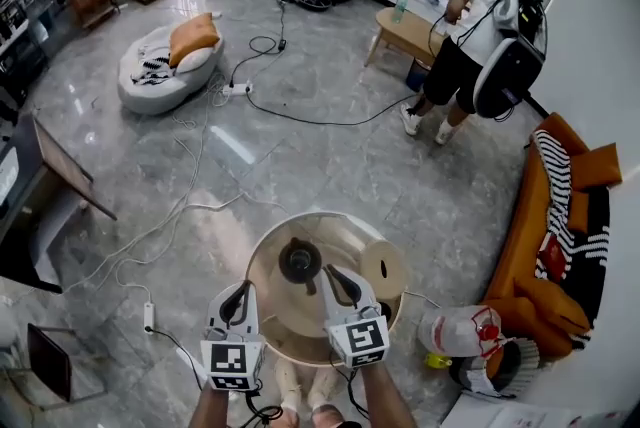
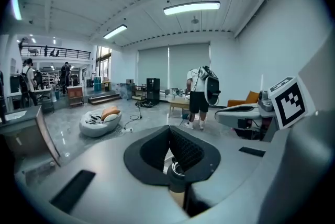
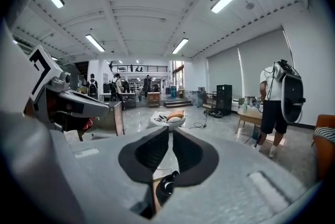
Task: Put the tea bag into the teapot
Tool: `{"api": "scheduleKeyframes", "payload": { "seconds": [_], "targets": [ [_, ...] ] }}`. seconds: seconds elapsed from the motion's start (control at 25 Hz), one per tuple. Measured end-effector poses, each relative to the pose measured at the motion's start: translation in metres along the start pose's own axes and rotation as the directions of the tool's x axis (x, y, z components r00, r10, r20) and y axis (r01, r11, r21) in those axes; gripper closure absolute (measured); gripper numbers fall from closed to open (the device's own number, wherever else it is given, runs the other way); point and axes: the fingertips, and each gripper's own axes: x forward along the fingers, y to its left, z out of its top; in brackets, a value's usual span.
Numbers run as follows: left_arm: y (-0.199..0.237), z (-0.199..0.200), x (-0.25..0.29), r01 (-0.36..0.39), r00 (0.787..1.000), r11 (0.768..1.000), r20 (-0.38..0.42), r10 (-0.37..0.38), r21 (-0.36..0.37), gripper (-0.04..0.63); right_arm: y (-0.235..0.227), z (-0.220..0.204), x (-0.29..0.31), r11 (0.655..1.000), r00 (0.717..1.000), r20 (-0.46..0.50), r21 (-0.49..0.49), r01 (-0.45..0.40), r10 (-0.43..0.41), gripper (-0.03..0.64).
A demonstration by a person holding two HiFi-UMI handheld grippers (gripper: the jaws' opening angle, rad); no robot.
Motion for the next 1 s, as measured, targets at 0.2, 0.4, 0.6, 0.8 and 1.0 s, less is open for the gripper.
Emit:
{"api": "scheduleKeyframes", "payload": {
  "seconds": [0.2, 0.4, 0.6, 0.8, 1.0],
  "targets": [
    [-0.017, 0.039, -0.034, 0.009, 0.999, 1.0, 0.039, -0.008, -0.003, 0.578, 0.001, 0.035, -0.043, 1.0, 0.999, 0.035, 0.007, 0.022, -0.022, 0.615],
    [-0.038, 0.076, -0.068, 0.014, 0.997, 1.0, 0.073, -0.015, 0.022, 0.578, 0.004, 0.062, -0.09, 0.999, 0.997, 0.067, -0.002, 0.045, -0.044, 0.615],
    [-0.058, 0.082, -0.102, 0.035, 0.995, 0.998, 0.087, -0.039, 0.052, 0.578, 0.005, 0.078, -0.138, 0.997, 0.993, 0.088, -0.027, 0.075, -0.073, 0.615],
    [-0.068, 0.082, -0.131, 0.033, 0.995, 0.998, 0.088, -0.039, 0.061, 0.578, 0.004, 0.081, -0.175, 0.994, 0.991, 0.091, -0.043, 0.105, -0.101, 0.615],
    [-0.076, 0.083, -0.155, 0.021, 0.995, 0.997, 0.091, -0.028, 0.076, 0.578, 0.008, 0.082, -0.203, 0.991, 0.987, 0.1, -0.03, 0.128, -0.124, 0.616]
  ]
}}
